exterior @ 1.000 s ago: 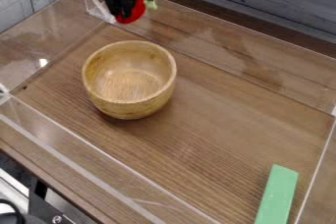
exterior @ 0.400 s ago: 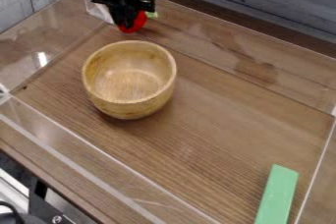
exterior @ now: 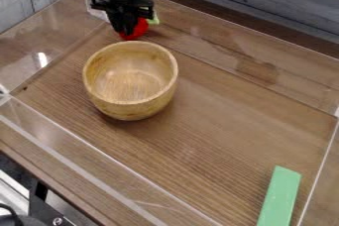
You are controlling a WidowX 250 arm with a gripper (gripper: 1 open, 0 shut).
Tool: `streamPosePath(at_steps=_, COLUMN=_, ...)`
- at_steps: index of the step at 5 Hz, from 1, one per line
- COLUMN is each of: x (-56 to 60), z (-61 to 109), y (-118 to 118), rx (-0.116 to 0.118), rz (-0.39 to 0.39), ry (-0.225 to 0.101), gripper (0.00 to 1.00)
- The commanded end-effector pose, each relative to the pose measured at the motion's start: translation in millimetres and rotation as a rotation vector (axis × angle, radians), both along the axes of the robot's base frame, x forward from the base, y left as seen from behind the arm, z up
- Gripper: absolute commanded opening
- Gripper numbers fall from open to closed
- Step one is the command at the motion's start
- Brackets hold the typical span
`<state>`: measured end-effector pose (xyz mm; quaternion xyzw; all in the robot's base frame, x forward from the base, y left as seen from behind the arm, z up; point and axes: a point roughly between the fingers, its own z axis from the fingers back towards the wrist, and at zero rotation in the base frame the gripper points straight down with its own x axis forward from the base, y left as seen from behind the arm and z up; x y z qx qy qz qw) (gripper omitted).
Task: Move the red object to the left side of the table
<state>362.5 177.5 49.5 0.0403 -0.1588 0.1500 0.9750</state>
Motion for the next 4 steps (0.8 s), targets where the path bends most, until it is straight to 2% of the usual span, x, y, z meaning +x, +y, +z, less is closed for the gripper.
streamPosePath(at_steps=1, x=-3.5, z=44.3, y=3, rx=0.022, rz=0.041, ry=-0.076, gripper=0.00)
streamPosePath(at_steps=2, x=-11.4, z=54.2, y=2, rx=-0.002, rz=0.084, ry=-0.073, gripper=0.00)
streamPosePath(at_steps=3, x=-12.1, z=58.0, y=11, rx=-0.012, rz=0.048, ry=-0.069, gripper=0.00)
streamPosePath(at_steps=4, x=-5.7, z=57.8, y=29, rx=-0.010, rz=0.016, ry=-0.068, gripper=0.00)
